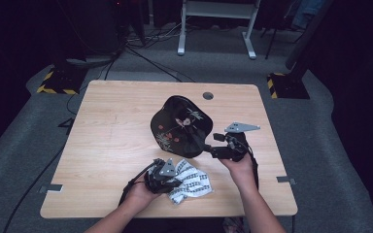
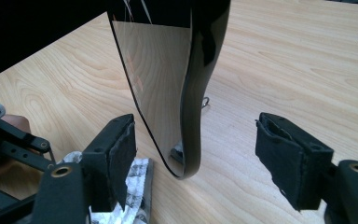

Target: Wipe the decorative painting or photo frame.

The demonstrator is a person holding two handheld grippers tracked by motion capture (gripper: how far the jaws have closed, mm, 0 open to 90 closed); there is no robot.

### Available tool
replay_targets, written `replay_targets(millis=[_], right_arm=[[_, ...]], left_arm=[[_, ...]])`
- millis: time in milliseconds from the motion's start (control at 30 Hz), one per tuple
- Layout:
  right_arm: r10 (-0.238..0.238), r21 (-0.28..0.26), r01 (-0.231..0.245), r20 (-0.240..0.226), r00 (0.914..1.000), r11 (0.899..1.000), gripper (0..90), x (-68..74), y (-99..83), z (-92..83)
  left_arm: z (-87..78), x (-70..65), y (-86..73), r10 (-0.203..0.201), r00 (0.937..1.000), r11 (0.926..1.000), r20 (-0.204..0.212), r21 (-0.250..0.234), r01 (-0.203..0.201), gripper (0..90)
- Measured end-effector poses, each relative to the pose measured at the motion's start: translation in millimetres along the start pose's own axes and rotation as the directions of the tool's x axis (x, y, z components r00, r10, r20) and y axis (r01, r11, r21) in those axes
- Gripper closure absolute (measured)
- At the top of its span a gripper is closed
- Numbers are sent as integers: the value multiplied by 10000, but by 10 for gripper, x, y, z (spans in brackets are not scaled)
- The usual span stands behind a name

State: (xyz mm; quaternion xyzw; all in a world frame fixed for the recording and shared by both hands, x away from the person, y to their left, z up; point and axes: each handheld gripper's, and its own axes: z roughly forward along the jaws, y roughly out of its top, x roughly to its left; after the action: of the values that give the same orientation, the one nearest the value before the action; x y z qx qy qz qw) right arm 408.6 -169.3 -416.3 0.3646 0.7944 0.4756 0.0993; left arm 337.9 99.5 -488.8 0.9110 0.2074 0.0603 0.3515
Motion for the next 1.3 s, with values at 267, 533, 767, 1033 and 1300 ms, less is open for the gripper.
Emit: replay_targets(millis=[267, 533, 767, 1033, 1300], right_arm=[[-263, -43, 262, -227, 9994, 9996, 322, 13, 82, 72], [-601, -80, 599, -319, 9977, 9982, 396, 35, 172, 96], [-741, -352, 724, -501, 9960, 9968, 470, -29, 273, 56], [-960, -634, 899, -998, 9904, 9939, 571, -12, 350, 118], [-1157, -709, 1045, -1777, 9773, 9920, 759, -42, 355, 153]], left_arm=[[-313, 25, -7, -251, 9991, 9979, 344, -581, 271, 760], [-670, 224, -116, -1246, 9912, 9859, 446, -1067, 1288, 759], [-918, 336, -275, -1860, 9822, 9743, -275, -1342, 1807, 756], [-1086, 439, -440, -2567, 9646, 9555, -609, -1662, 2438, 756], [-1232, 547, -577, -3092, 9461, 9377, -966, -1965, 2864, 755]])
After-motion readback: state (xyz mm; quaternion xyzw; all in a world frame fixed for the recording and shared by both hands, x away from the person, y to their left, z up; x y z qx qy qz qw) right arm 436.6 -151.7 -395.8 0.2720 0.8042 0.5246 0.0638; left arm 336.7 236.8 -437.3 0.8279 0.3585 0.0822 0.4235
